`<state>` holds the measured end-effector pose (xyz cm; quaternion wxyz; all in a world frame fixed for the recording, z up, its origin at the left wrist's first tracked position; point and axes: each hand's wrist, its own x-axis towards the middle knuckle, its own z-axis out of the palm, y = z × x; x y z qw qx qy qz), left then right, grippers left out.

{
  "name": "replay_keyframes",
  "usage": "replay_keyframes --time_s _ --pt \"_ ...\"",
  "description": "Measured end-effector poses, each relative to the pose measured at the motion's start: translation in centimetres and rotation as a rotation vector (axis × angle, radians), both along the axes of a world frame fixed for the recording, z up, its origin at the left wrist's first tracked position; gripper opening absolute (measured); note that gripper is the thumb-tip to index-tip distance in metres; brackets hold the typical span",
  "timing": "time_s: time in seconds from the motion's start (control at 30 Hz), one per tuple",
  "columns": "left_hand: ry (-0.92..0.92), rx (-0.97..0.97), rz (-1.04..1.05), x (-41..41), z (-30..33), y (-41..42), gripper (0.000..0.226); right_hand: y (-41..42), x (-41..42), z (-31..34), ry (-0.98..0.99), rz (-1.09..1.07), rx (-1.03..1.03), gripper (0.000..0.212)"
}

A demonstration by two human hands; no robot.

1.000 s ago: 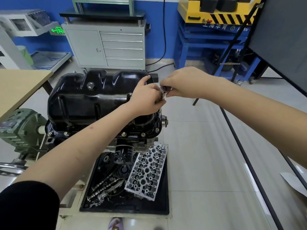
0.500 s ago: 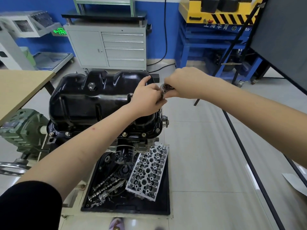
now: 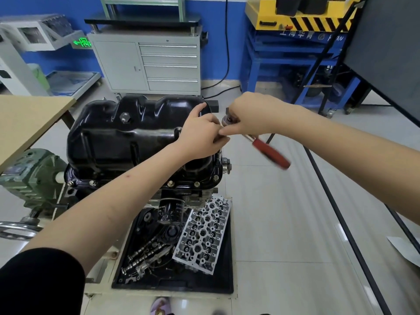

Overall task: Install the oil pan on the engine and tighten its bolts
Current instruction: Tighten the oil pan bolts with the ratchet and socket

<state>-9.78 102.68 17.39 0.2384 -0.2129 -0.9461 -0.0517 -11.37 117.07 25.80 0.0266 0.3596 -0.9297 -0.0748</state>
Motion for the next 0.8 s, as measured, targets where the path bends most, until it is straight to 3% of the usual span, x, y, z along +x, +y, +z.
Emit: replay_keyframes --time_s 0.1,0.2,0.3,0.37,0.5,0.7,0.8 --pt "-0.019 -0.014 0.021 -0.27 -0.12 0.02 0.031 0.20 0.09 -0.11 -0.021 -0.039 -0.026 0.045" --pt "-0.027 0.010 0.011 -0.26 0.00 -0.07 0.028 0.31 0.07 0.23 0.125 0.132 0.117 0.030" --pt "-0.015 0.012 -0.003 -0.12 0.07 -0.07 0.026 0.39 -0.24 0.25 0.140 0.220 0.174 0.028" --pt "-0.003 0.014 0.004 -0.08 0.08 -0.03 0.027 0.18 -0.11 0.34 0.156 0.168 0.154 0.032" --pt "0.008 0.011 0.009 -0.11 -0.18 0.08 0.029 0.18 0.42 0.03 -0.019 -0.004 -0.030 0.044" --pt "-0.022 -0.001 0.000 -0.21 0.13 -0.12 0.026 0.68 0.24 0.29 0.121 0.195 0.172 0.030" --pt "0.003 0.007 -0.009 0.02 0.06 -0.07 0.025 0.46 0.24 0.37 0.145 0.167 0.148 0.033"
